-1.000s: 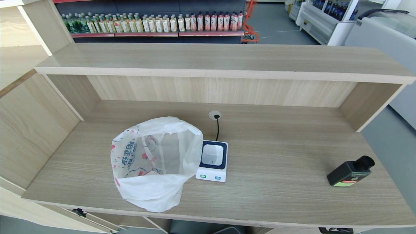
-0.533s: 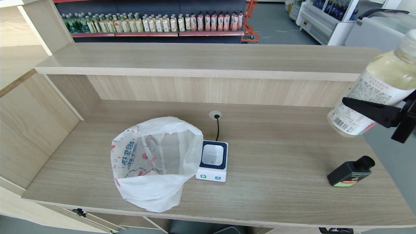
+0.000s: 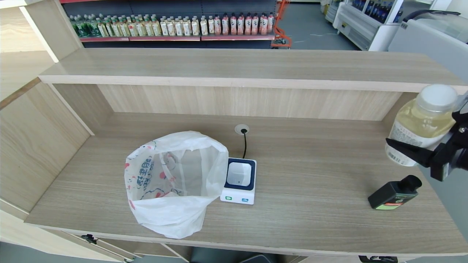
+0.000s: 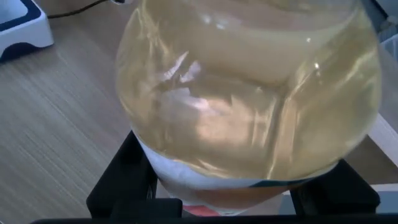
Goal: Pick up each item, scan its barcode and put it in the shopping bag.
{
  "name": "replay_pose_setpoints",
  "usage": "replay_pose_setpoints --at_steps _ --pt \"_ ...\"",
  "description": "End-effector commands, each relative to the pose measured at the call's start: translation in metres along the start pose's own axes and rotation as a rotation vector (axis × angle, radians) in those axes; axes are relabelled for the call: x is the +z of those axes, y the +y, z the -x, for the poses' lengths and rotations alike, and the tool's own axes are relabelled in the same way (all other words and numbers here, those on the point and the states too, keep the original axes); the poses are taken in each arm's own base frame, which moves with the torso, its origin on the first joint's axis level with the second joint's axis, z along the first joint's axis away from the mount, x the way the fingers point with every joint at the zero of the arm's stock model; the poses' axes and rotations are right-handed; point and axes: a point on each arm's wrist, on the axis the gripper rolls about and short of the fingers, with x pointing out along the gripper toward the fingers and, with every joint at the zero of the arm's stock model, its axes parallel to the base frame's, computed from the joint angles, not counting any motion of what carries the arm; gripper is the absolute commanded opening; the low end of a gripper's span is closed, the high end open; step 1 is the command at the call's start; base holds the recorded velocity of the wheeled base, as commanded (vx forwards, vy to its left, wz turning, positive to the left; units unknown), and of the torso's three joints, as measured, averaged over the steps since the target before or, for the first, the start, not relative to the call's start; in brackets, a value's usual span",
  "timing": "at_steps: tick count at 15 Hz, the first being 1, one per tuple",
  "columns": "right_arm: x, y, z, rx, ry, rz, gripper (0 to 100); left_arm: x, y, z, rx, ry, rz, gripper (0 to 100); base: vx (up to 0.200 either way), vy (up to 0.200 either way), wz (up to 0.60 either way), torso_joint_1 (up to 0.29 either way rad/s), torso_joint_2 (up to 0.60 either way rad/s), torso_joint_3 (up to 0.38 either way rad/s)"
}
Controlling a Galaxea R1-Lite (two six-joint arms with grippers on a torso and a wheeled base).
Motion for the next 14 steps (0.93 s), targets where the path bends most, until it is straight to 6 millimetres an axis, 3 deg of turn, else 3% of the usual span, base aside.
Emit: replay_pose_setpoints --at_steps 1,8,14 --pt "-0.0022 0.0004 0.0 0.0 0.008 0.013 0 0.0 0.0 0.0 0.0 -0.001 0.0 100 0.0 0.0 0.0 0.0 0.0 0.0" --pt "-0.0035 0.0042 0.004 0.007 0.008 0.053 0 0.0 0.0 0.0 0.0 -0.001 -0.001 100 0.0 0.0 0.0 0.0 0.0 0.0" --pt "0.0037 0.0061 -0.0014 0.032 -0.027 0.059 0 0.0 0.0 0.0 0.0 -0.001 -0.001 100 0.0 0.2 0.0 0.007 0.01 0.003"
